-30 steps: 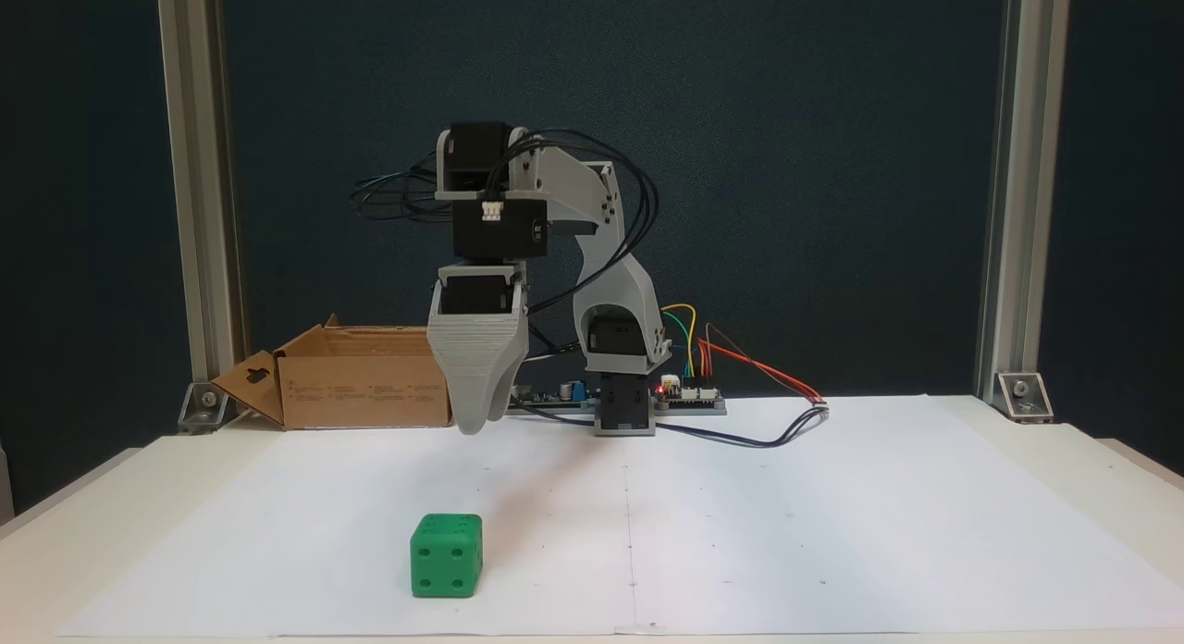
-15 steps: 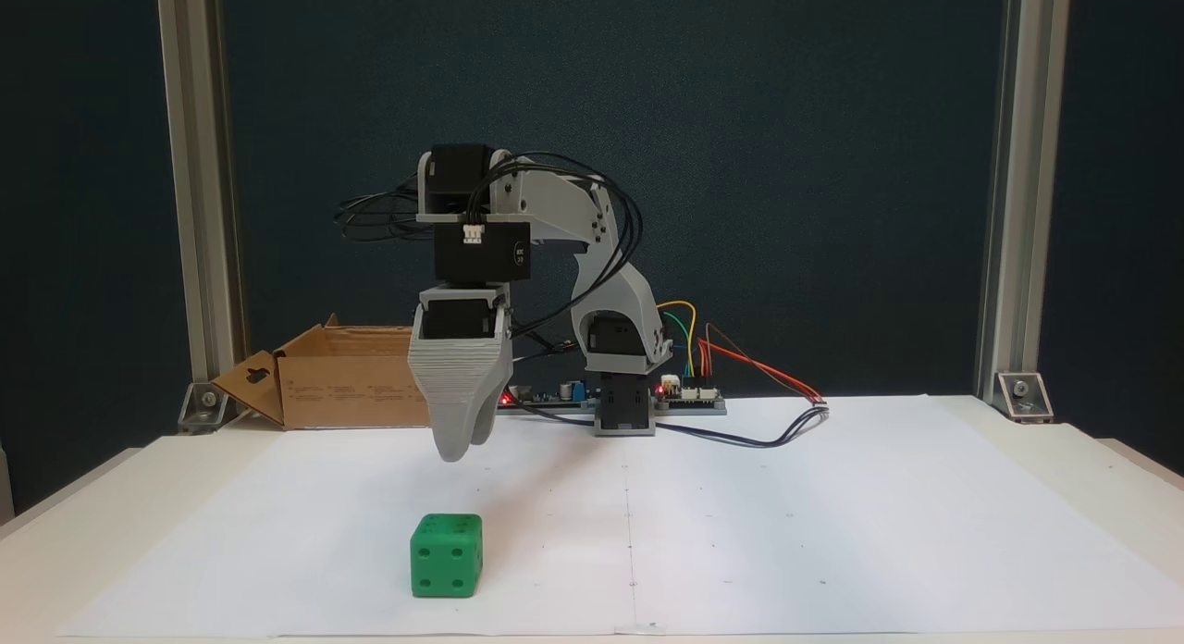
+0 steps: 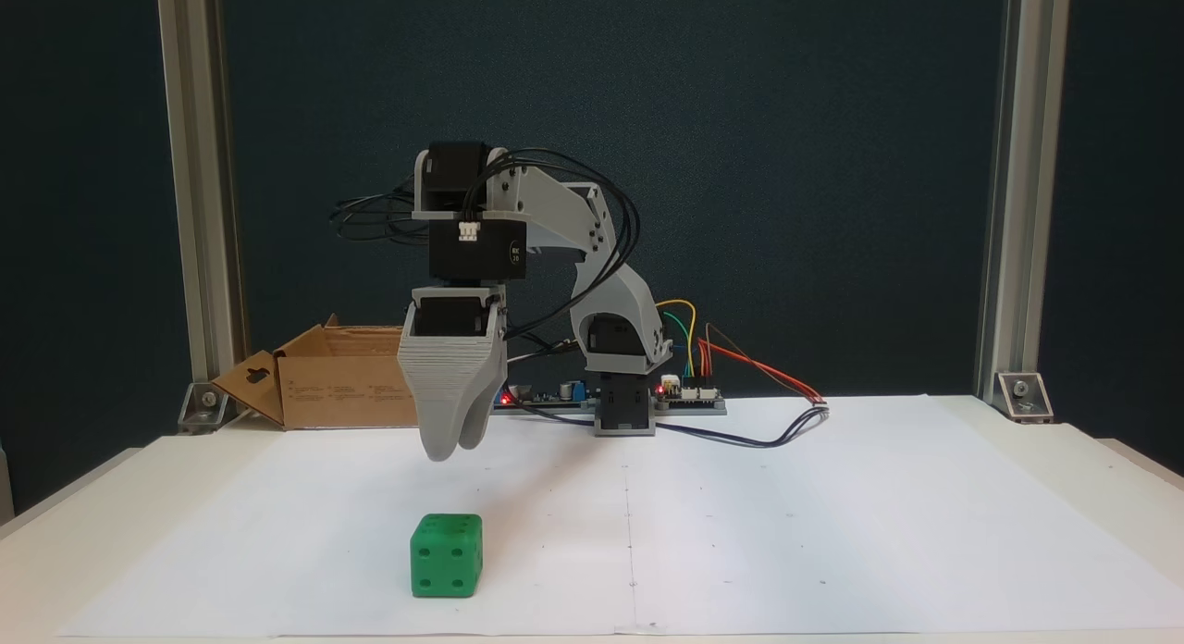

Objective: Grasp a green dice and put it in the bin.

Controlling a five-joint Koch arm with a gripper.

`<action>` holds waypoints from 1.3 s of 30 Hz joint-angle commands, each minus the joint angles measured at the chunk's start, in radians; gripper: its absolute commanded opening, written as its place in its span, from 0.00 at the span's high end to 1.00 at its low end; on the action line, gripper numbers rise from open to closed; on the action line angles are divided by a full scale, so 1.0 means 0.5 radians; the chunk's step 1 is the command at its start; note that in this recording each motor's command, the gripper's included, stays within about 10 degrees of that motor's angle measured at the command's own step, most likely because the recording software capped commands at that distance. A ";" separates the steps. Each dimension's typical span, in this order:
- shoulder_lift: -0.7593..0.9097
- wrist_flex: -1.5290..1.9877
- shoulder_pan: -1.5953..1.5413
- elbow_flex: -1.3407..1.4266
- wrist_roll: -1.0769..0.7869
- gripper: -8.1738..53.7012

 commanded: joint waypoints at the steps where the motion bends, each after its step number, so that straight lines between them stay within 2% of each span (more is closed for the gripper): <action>1: -0.006 0.043 -0.009 -0.135 0.095 0.16; 39: -0.227 -0.141 -0.015 -0.209 0.150 0.16</action>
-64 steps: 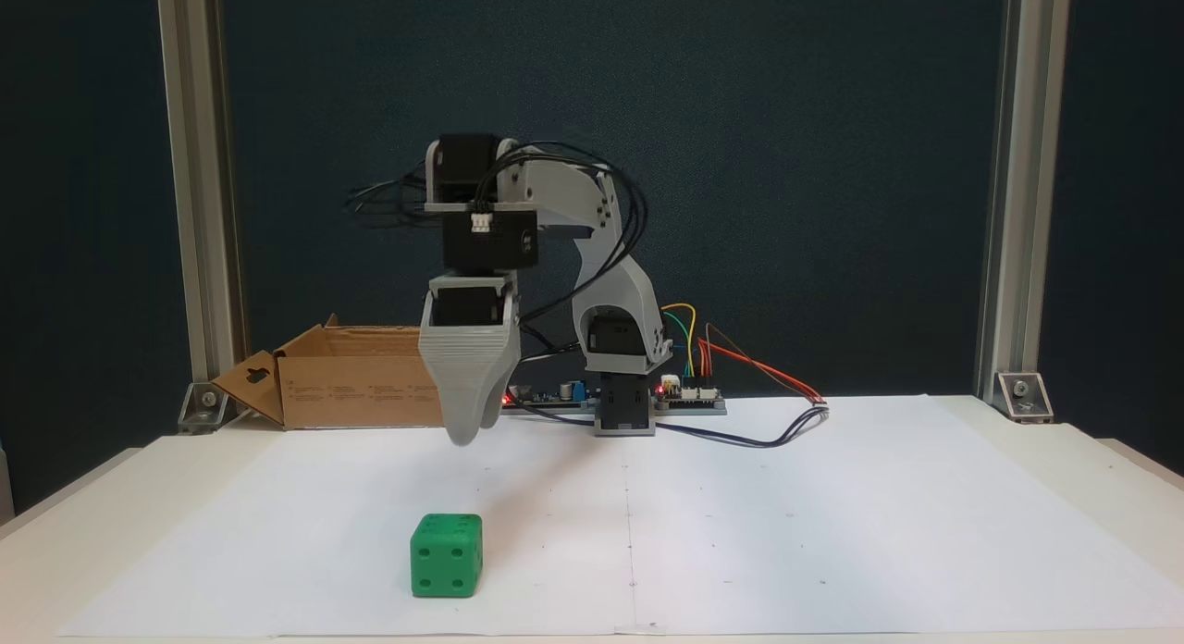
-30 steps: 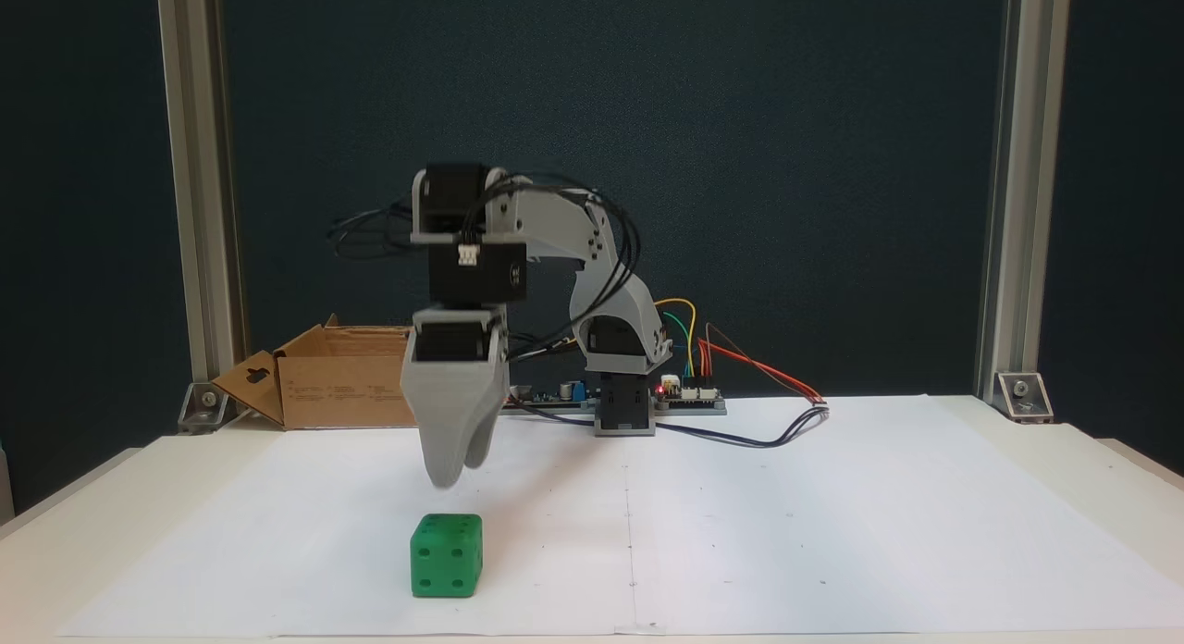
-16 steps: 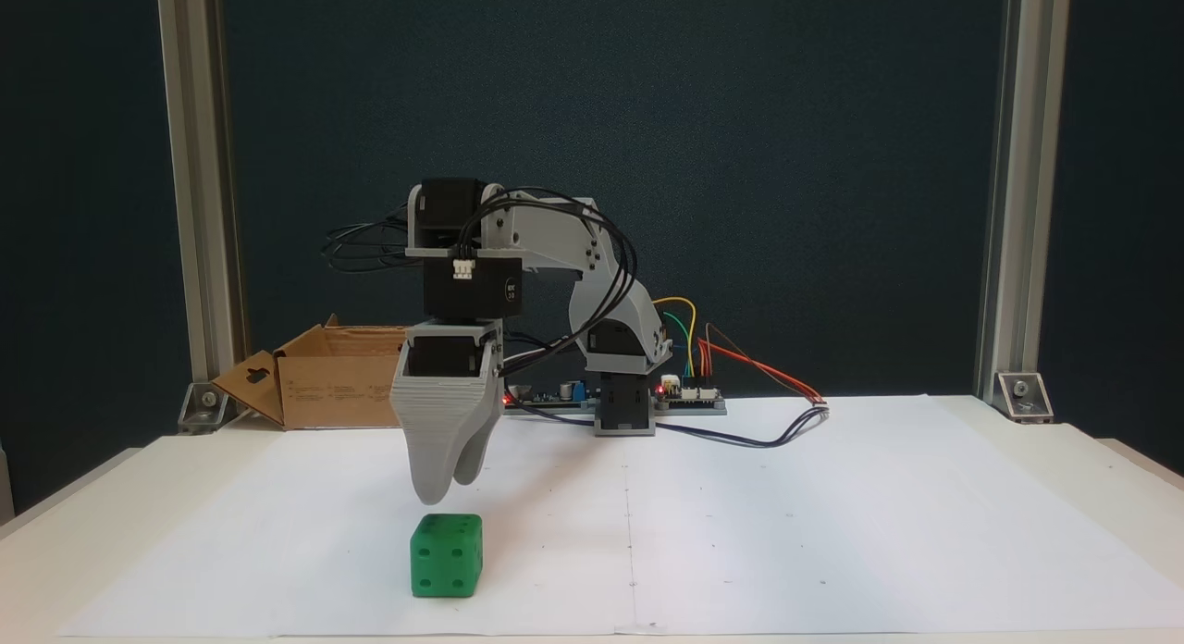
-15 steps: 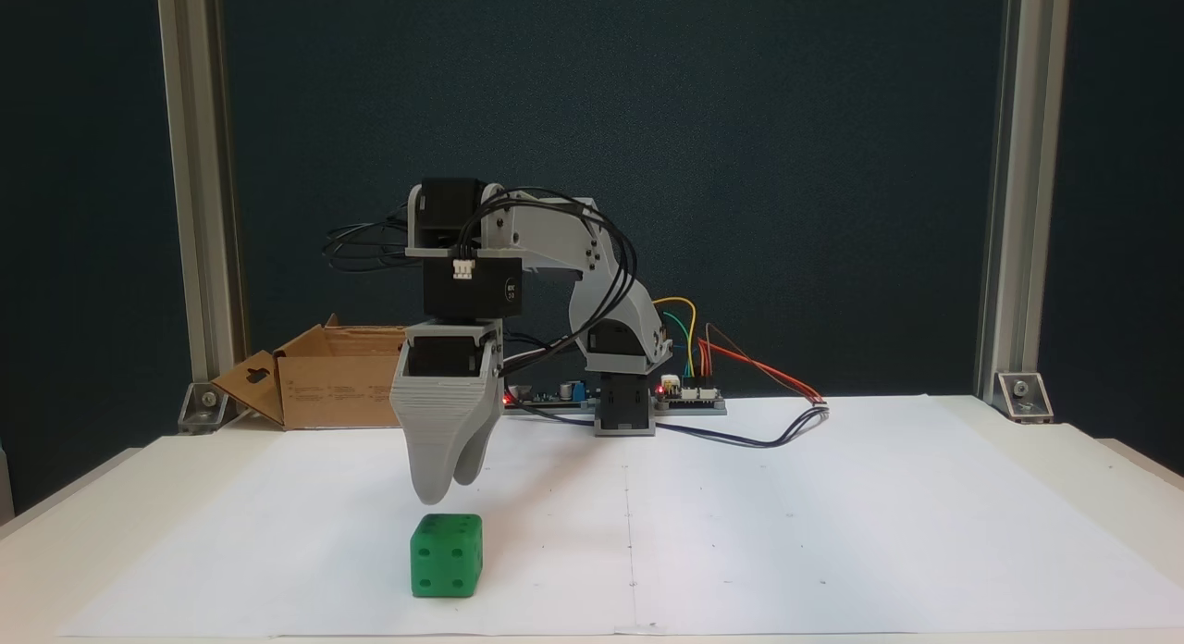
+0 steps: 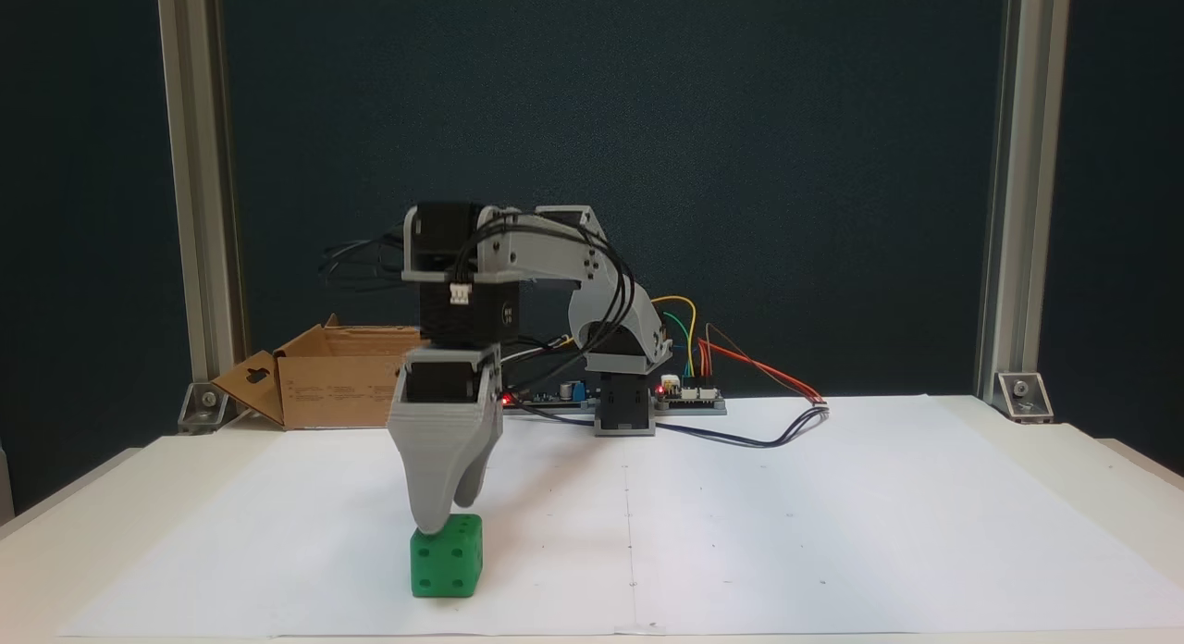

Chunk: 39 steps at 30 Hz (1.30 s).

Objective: Grasp a green dice and put it in the bin.

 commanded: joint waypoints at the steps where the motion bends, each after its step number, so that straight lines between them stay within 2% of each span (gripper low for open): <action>1: 0.028 -0.015 -0.003 -0.117 0.092 0.16; 39: -0.120 -0.107 0.006 -0.117 0.104 0.17</action>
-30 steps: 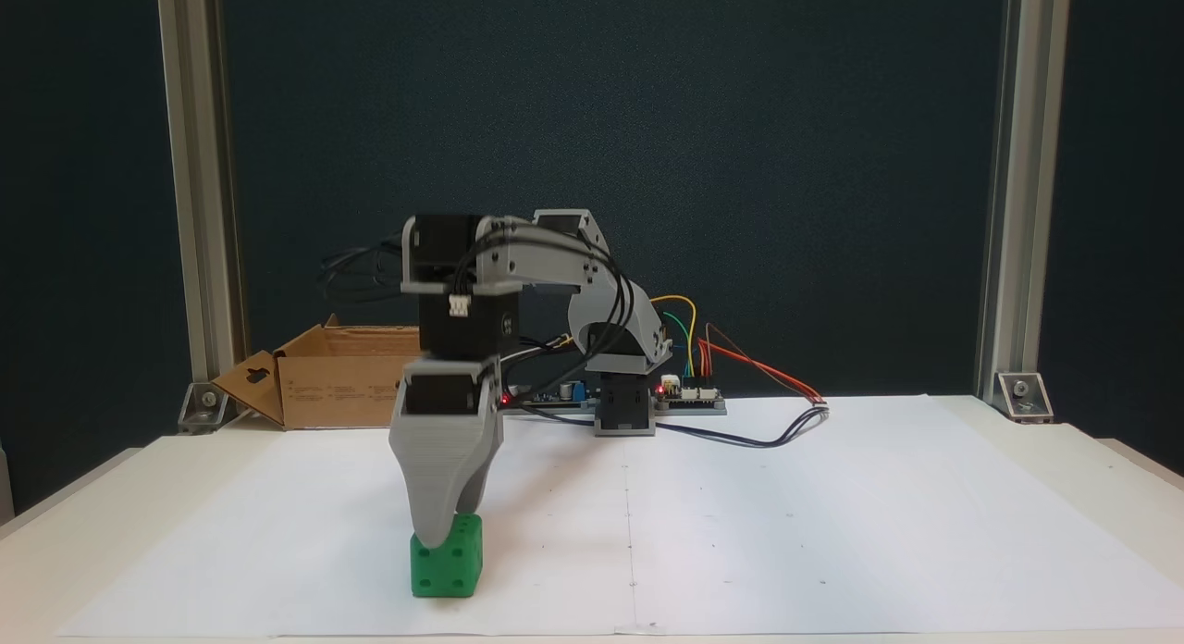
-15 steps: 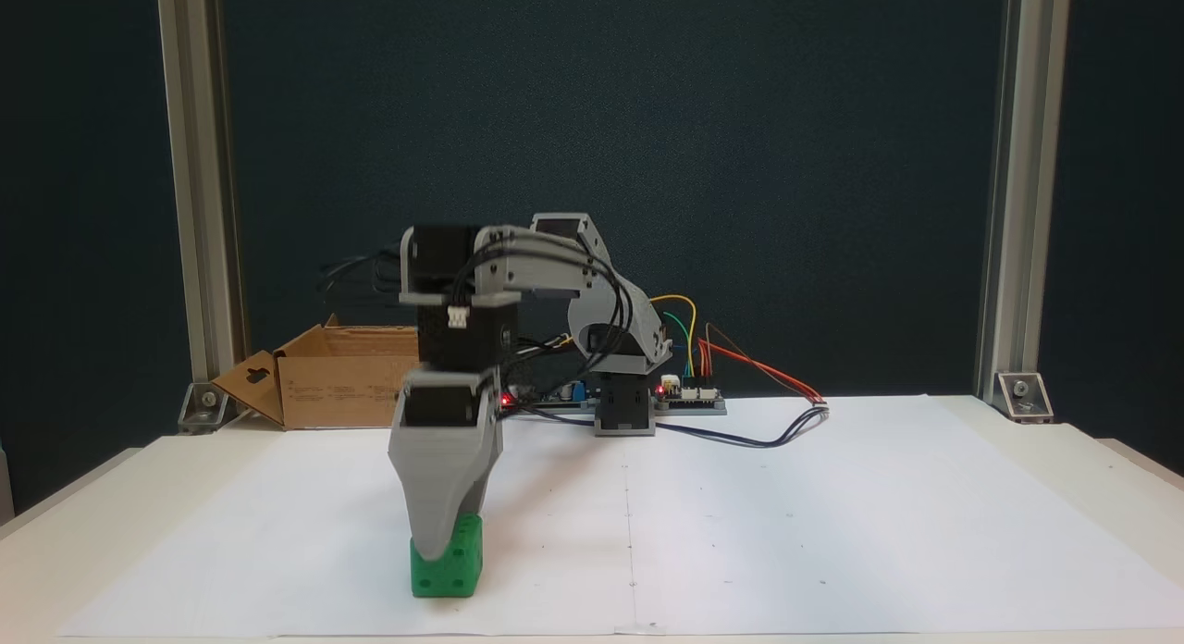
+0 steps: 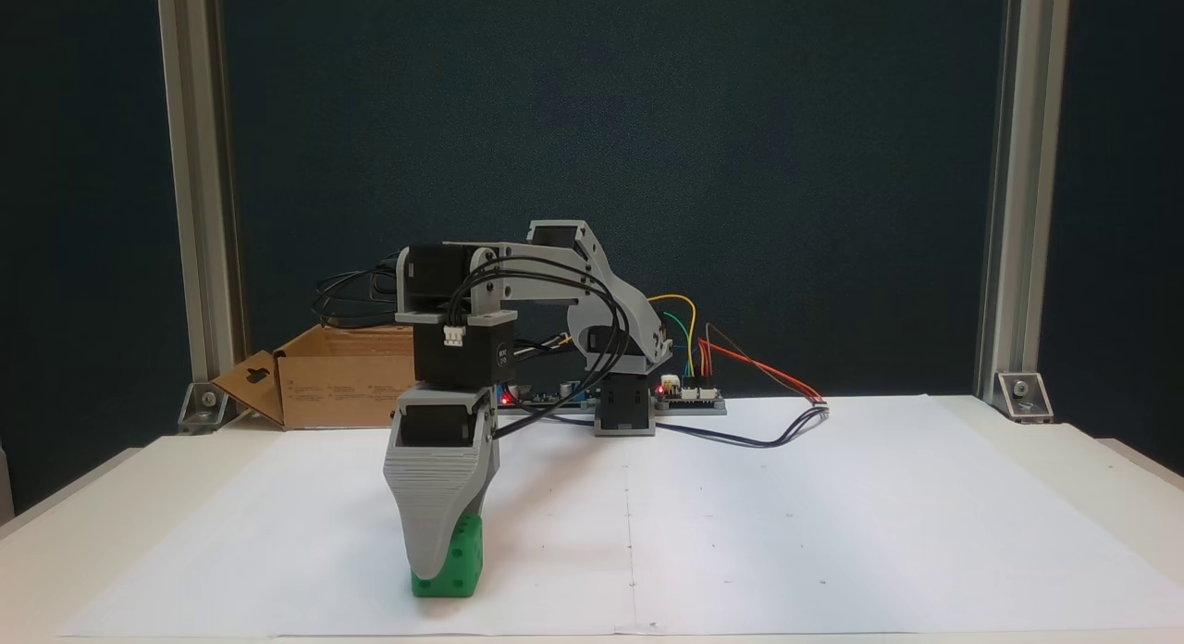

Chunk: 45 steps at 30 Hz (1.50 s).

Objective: Grasp a green dice and put it in the bin.

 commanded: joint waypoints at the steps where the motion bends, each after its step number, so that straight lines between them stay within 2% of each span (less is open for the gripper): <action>1: 0.028 -0.018 0.003 -0.117 0.101 0.17; 19: -0.037 -0.021 0.000 -0.117 0.086 0.20; 22: -0.040 -0.040 0.003 -0.117 0.086 0.23; 45: -0.074 -0.141 0.031 -0.117 0.049 0.24</action>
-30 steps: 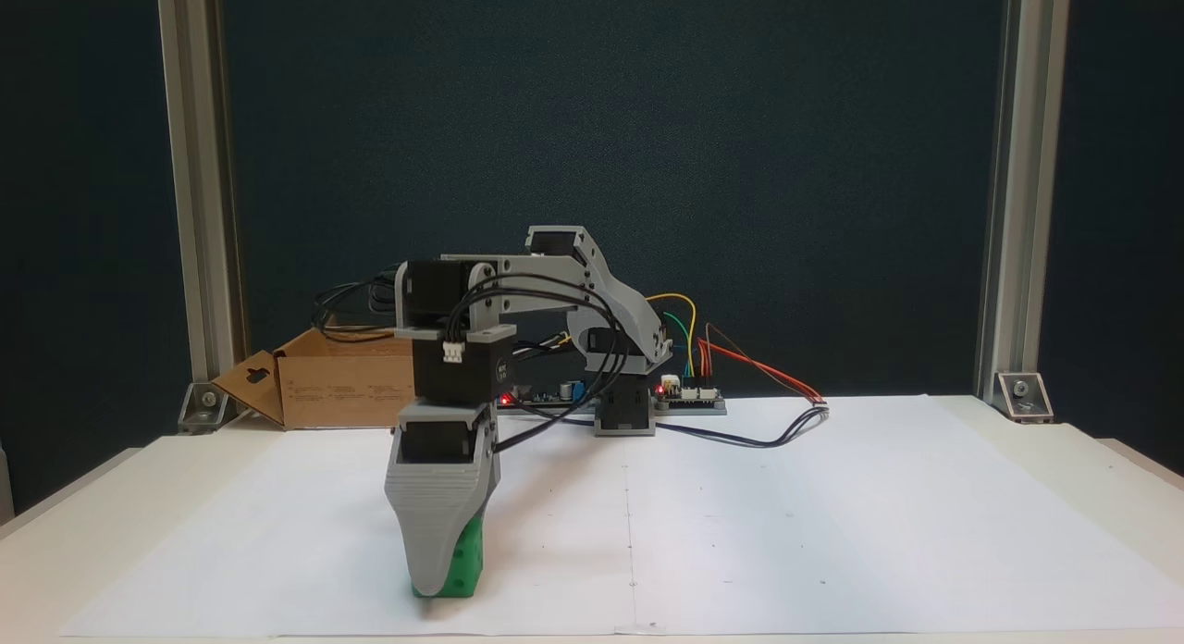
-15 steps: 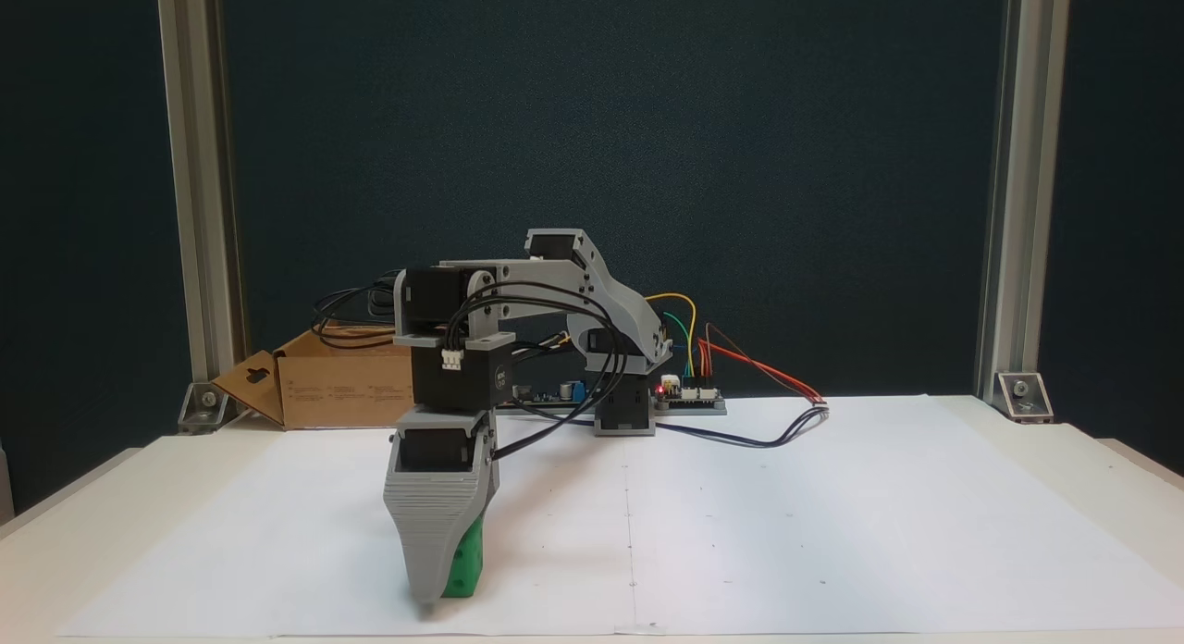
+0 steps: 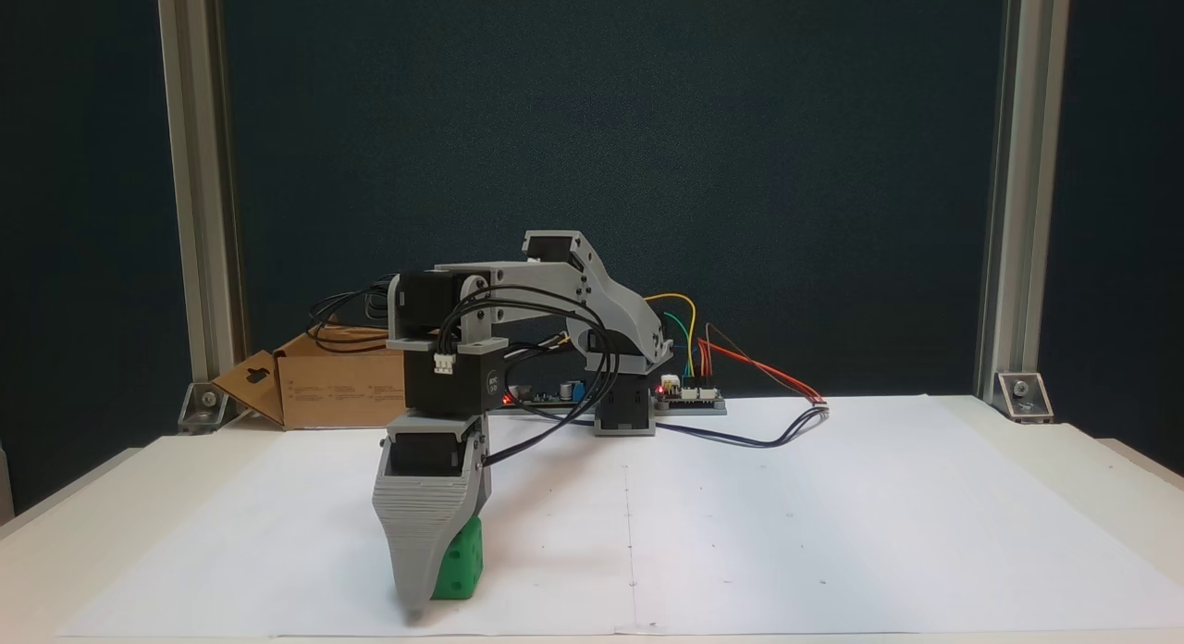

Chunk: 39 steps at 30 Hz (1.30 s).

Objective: Grasp a green dice and put it in the bin.

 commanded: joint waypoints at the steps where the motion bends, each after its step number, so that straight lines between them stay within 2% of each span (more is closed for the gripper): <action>1: 0.025 -0.012 0.000 -0.117 0.046 0.25; 15: 0.021 -0.009 0.009 -0.117 0.031 0.67; 25: 0.071 0.025 0.015 -0.031 0.043 0.67; 30: 0.460 -0.098 -0.006 0.512 0.049 0.67; 34: 0.858 -0.472 -0.043 1.150 0.046 0.67; 39: 1.279 -0.752 -0.046 1.629 0.049 0.67</action>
